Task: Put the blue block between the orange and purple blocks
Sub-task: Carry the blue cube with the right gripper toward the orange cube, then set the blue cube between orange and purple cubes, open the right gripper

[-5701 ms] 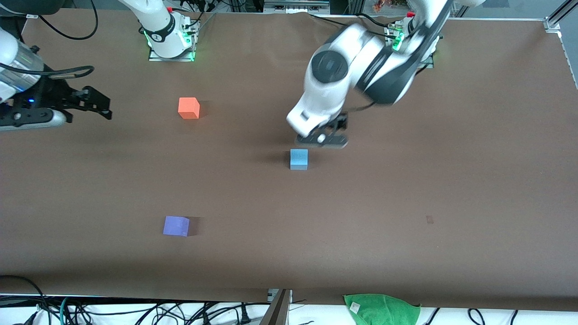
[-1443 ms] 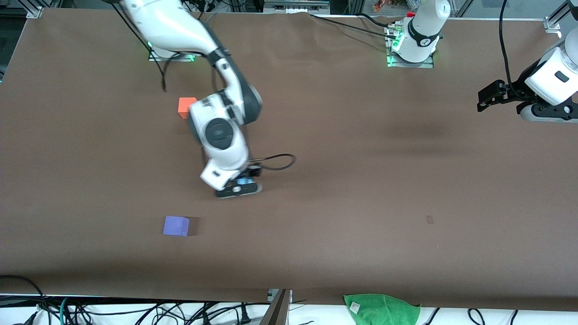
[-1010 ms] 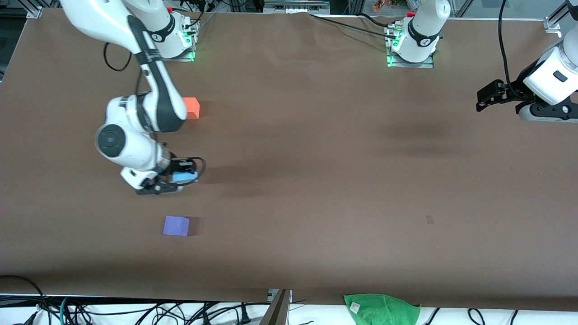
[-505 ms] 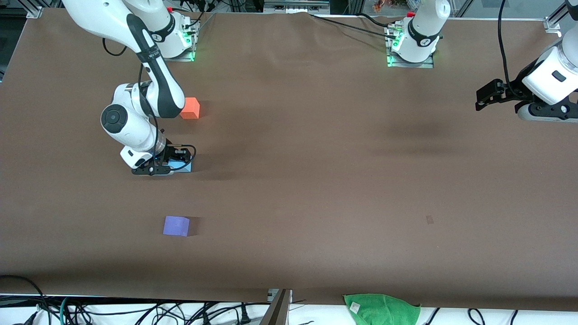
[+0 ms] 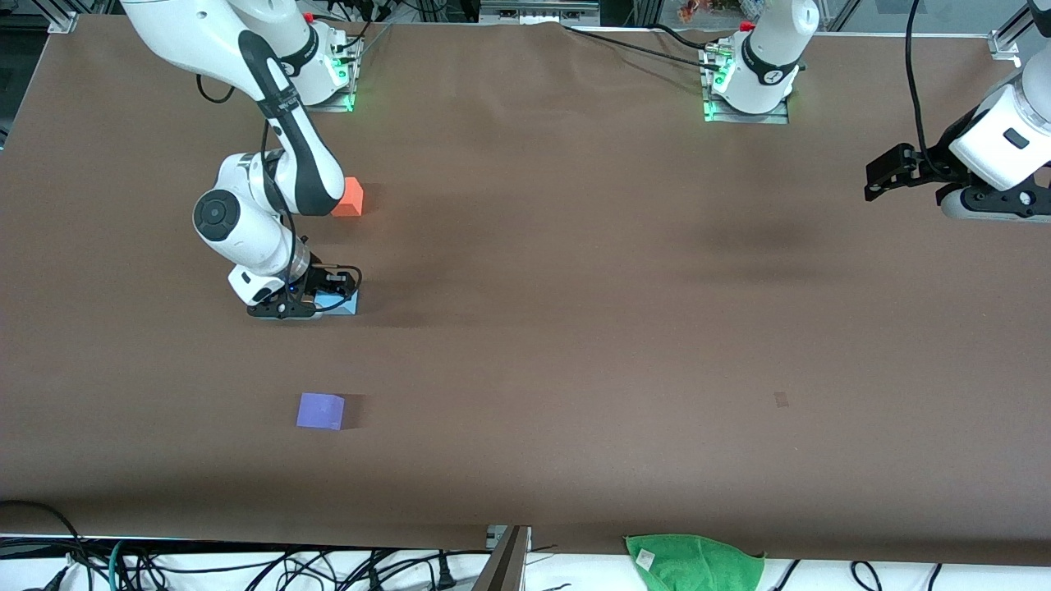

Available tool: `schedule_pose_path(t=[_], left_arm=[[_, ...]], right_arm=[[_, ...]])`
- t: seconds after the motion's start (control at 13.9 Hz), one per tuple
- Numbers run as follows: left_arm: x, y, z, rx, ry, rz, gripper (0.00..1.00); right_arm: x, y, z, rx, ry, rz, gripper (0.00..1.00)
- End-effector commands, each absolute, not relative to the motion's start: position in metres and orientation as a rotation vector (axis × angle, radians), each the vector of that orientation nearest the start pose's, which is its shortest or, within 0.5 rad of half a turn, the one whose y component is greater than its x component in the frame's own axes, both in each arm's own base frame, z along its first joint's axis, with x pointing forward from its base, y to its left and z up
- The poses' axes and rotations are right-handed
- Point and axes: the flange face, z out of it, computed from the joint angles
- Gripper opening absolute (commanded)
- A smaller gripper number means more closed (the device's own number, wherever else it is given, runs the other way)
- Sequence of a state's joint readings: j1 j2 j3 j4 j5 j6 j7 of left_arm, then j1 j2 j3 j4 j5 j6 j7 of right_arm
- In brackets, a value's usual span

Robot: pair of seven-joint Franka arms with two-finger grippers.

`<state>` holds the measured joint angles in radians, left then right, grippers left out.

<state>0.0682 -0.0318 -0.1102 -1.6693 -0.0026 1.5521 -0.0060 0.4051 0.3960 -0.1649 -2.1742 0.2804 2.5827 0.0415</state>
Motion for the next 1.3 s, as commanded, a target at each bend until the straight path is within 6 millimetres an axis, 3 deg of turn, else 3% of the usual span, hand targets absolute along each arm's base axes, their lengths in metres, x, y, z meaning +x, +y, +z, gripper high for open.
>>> schedule_pose_path(t=[0.0, 0.07, 0.14, 0.29, 0.43, 0.72, 1.01, 1.23], left_arm=[[0.54, -0.025, 0.601, -3.133, 0.079, 0.14, 1.0], [0.54, -0.025, 0.601, -3.133, 0.079, 0.14, 1.0], [0.54, -0.025, 0.601, -3.133, 0.079, 0.14, 1.0], [0.54, -0.025, 0.601, -3.133, 0.079, 0.14, 1.0], [0.54, -0.024, 0.601, -3.133, 0.077, 0.14, 1.0], [0.541, -0.024, 0.6, -3.133, 0.077, 0.142, 1.0], [0.541, -0.028, 0.605, -3.132, 0.089, 0.125, 1.0], [0.541, -0.03, 0.605, -3.132, 0.096, 0.125, 1.0]], right_arm=[[0.544, 0.129, 0.207, -3.04, 0.045, -0.026, 0.28], [0.544, 0.13, 0.208, -3.04, 0.045, -0.026, 0.49], [0.545, 0.13, 0.208, -3.039, 0.042, -0.026, 0.52], [0.549, 0.132, 0.214, -3.035, 0.034, -0.041, 0.69], [0.554, 0.133, 0.222, -3.03, 0.022, -0.057, 0.71], [0.567, 0.143, 0.249, -3.008, 0.007, -0.019, 0.98], [0.584, 0.153, 0.314, -2.989, -0.065, 0.073, 0.99], [0.571, 0.148, 0.378, -3.054, -0.17, 0.067, 0.99]])
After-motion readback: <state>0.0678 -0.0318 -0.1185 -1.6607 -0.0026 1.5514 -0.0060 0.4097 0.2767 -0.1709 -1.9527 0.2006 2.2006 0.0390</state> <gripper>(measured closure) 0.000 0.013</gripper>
